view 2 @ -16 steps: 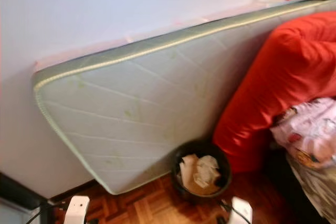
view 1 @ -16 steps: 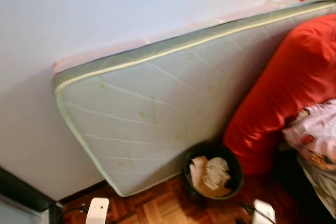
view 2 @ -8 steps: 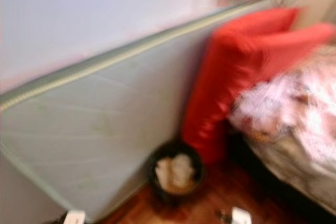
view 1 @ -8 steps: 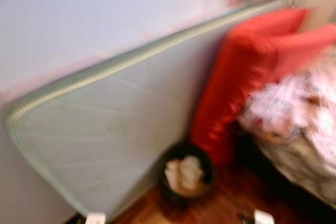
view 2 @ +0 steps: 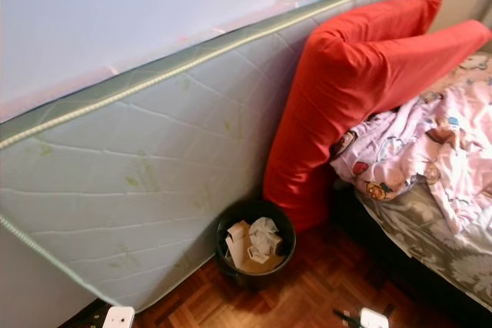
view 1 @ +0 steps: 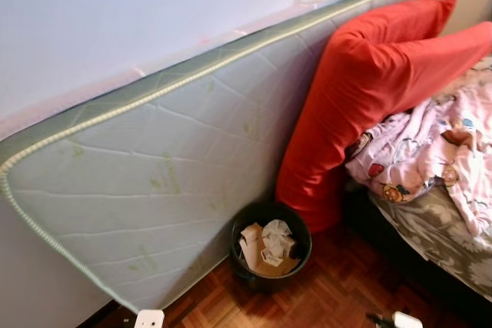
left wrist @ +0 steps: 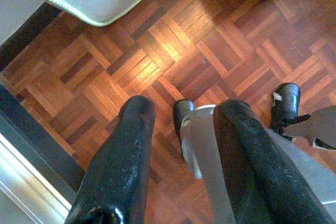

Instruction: Clean up the room

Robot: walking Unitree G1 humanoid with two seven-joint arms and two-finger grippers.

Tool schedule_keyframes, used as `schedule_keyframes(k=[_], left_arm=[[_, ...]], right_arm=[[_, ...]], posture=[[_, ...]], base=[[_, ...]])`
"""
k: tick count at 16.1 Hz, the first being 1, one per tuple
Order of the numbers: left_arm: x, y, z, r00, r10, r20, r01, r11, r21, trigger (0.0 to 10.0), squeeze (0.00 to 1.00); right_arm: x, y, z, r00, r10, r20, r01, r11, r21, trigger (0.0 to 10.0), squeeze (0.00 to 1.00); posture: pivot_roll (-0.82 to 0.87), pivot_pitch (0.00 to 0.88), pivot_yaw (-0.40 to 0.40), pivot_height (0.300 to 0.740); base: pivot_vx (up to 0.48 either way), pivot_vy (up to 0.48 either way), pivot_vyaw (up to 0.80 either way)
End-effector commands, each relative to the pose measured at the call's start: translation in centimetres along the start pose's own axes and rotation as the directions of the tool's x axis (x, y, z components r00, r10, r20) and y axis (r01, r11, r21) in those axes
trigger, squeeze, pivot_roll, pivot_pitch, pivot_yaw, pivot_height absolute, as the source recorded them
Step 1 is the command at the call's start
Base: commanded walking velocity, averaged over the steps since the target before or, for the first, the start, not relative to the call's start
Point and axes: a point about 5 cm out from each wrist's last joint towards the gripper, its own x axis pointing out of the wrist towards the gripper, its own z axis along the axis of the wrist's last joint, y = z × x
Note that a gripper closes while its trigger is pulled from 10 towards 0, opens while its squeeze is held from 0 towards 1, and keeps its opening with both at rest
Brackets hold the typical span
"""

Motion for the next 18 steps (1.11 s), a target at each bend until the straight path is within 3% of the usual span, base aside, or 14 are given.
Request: schedule_keyframes(k=[1,4,9,13,18], left_arm=[[0.2,-0.3,0.5,1.000,0.000,0.005,0.000,1.000,-0.005,10.0,0.00],[0.2,-0.2,0.7,1.000,-0.001,0.007,0.001,1.000,0.001,10.0,0.00],[0.1,0.3,0.6,1.000,-0.002,0.003,0.002,1.000,0.020,10.0,0.00],[0.0,0.4,0.1,1.000,0.010,-0.006,-0.010,1.000,-0.014,10.0,0.00],[0.0,0.3,0.2,1.000,0.004,-0.005,-0.004,1.000,-0.003,10.0,0.00]], right_arm=[[-0.1,-0.2,-0.2,1.000,-0.005,-0.007,0.006,1.000,0.012,10.0,0.00],[-0.1,0.0,-0.4,1.000,0.013,-0.012,-0.013,1.000,-0.008,10.0,0.00],[-0.4,0.3,-1.7,0.996,0.079,-0.050,-0.084,0.990,-0.117,10.0,0.00],[-0.9,-0.9,-3.0,0.998,0.021,-0.064,-0.022,1.000,-0.011,10.0,0.00],[-1.0,-0.9,-3.2,0.997,0.025,-0.071,-0.026,0.999,-0.020,10.0,0.00]], posture=[[0.03,0.026,-0.010,0.740],[0.02,0.039,0.009,0.740],[0.02,0.069,0.028,0.740],[0.04,0.021,0.023,0.740],[0.04,0.000,0.013,0.740]], base=[[0.000,-0.285,0.00],[0.000,-0.279,0.00],[0.000,-0.281,0.00],[0.000,-0.280,0.00],[0.000,-0.280,0.00]])
